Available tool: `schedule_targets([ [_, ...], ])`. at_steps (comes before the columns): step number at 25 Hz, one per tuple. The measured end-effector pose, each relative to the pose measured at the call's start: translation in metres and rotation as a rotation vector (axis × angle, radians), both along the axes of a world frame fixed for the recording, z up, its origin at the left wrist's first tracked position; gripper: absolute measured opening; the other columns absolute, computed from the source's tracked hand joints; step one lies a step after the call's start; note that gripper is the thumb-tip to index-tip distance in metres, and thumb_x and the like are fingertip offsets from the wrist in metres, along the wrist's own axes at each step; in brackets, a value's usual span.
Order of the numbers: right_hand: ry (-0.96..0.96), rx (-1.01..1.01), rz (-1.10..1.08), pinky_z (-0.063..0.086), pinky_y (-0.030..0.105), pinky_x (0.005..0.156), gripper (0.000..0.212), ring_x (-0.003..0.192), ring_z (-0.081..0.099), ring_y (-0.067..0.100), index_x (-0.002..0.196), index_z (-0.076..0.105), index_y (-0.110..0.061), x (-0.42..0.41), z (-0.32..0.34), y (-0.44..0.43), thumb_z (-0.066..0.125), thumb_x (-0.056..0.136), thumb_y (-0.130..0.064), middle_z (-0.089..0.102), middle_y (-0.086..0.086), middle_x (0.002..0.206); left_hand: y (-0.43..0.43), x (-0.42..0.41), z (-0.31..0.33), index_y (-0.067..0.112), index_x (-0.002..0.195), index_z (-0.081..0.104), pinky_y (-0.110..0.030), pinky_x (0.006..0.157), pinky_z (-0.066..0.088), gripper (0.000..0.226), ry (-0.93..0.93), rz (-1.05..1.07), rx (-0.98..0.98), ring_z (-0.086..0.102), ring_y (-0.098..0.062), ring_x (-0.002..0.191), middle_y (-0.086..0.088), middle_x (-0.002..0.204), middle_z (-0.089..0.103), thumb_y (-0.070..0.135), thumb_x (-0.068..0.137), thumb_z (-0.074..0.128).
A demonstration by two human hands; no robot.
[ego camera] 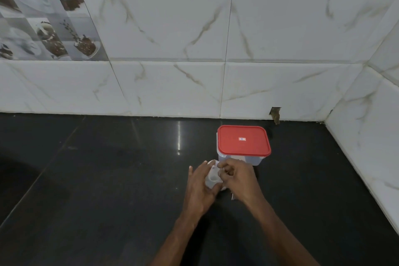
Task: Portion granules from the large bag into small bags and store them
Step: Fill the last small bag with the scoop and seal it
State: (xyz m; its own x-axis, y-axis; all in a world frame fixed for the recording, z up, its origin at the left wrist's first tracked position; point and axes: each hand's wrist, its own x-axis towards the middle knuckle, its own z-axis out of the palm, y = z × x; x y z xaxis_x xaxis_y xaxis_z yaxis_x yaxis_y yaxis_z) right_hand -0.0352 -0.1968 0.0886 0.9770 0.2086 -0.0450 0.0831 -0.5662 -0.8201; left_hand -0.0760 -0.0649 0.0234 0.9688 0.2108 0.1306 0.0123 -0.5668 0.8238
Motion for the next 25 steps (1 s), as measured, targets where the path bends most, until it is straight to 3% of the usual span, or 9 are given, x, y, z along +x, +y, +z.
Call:
schedule_targets([
  [2, 0.000, 0.101, -0.139, 0.059, 0.036, 0.066, 0.010, 0.074, 0.071, 0.017, 0.082, 0.067, -0.021, 0.011, -0.010, -0.007, 0.067, 0.085, -0.011, 0.072, -0.004, 0.078, 0.011, -0.001, 0.001, 0.023, 0.134, 0.064, -0.036, 0.119, 0.035, 0.060, -0.007, 0.138, -0.129, 0.058, -0.002, 0.126, 0.012, 0.132, 0.067, 0.023, 0.076, 0.083],
  [4, -0.050, -0.025, -0.234, 0.056, 0.036, 0.065, 0.009, 0.070, 0.069, 0.020, 0.079, 0.069, -0.013, 0.022, -0.025, -0.019, 0.062, 0.085, -0.011, 0.072, 0.000, 0.074, 0.026, -0.002, 0.004, 0.022, 0.129, 0.068, -0.023, 0.100, 0.052, 0.053, -0.021, 0.285, -0.294, 0.065, 0.008, 0.109, 0.014, 0.118, 0.072, 0.017, 0.078, 0.084],
  [7, -0.010, -0.271, -0.189, 0.046, 0.030, 0.063, 0.017, 0.072, 0.066, 0.023, 0.075, 0.070, -0.010, 0.023, -0.048, -0.025, 0.059, 0.087, -0.017, 0.071, 0.004, 0.075, 0.044, -0.002, 0.002, 0.027, 0.123, 0.069, -0.020, 0.092, 0.054, 0.044, -0.006, 0.333, -0.358, 0.065, 0.013, 0.100, 0.023, 0.109, 0.071, 0.013, 0.083, 0.080],
  [12, -0.050, -0.625, -0.073, 0.049, 0.033, 0.075, 0.024, 0.097, 0.066, 0.025, 0.111, 0.060, -0.017, 0.019, -0.071, 0.000, 0.050, 0.097, -0.033, 0.067, 0.004, 0.104, 0.037, -0.004, -0.008, 0.035, 0.114, 0.066, -0.016, 0.084, 0.054, 0.037, 0.139, 0.138, -0.351, 0.067, 0.006, 0.104, 0.015, 0.116, 0.069, 0.035, 0.081, 0.081],
  [15, -0.142, -0.703, -0.015, 0.050, 0.032, 0.052, 0.028, 0.071, 0.067, 0.020, 0.110, 0.068, -0.022, 0.016, -0.083, 0.010, 0.070, 0.082, -0.020, 0.063, 0.003, 0.096, 0.027, -0.004, -0.014, 0.040, 0.109, 0.064, -0.011, 0.086, 0.050, 0.033, 0.262, -0.024, -0.311, 0.060, 0.005, 0.109, 0.012, 0.129, 0.048, 0.038, 0.080, 0.080],
  [17, -0.150, -0.671, 0.025, 0.050, 0.033, 0.050, 0.031, 0.072, 0.065, 0.019, 0.110, 0.068, -0.023, 0.015, -0.089, 0.012, 0.072, 0.080, -0.016, 0.059, 0.003, 0.101, 0.023, -0.002, -0.016, 0.042, 0.106, 0.065, -0.006, 0.088, 0.047, 0.028, 0.296, -0.093, -0.282, 0.055, 0.006, 0.116, 0.014, 0.132, 0.039, 0.027, 0.087, 0.078],
  [20, -0.152, -0.644, 0.019, 0.048, 0.035, 0.066, 0.024, 0.094, 0.061, 0.024, 0.116, 0.059, -0.015, 0.021, -0.088, 0.012, 0.055, 0.093, -0.013, 0.049, 0.007, 0.121, 0.018, 0.003, -0.017, 0.046, 0.101, 0.064, -0.025, 0.099, 0.052, 0.025, 0.303, -0.062, -0.302, 0.059, -0.006, 0.118, 0.009, 0.133, 0.046, 0.027, 0.089, 0.076],
  [23, -0.176, -0.693, 0.032, 0.045, 0.032, 0.046, 0.019, 0.069, 0.063, 0.025, 0.088, 0.066, -0.009, 0.025, -0.078, 0.013, 0.075, 0.072, -0.006, 0.060, 0.011, 0.099, 0.023, 0.006, -0.025, 0.045, 0.104, 0.062, -0.040, 0.101, 0.054, 0.025, 0.291, 0.004, -0.392, 0.063, -0.010, 0.115, 0.008, 0.131, 0.055, 0.034, 0.086, 0.076],
  [25, -0.179, -0.712, 0.036, 0.047, 0.033, 0.046, 0.020, 0.062, 0.063, 0.024, 0.090, 0.065, -0.011, 0.029, -0.075, 0.007, 0.075, 0.073, -0.007, 0.063, 0.009, 0.088, 0.031, 0.003, -0.033, 0.036, 0.117, 0.063, -0.044, 0.102, 0.054, 0.044, 0.285, 0.069, -0.465, 0.067, -0.009, 0.112, 0.008, 0.126, 0.065, 0.049, 0.077, 0.076],
])
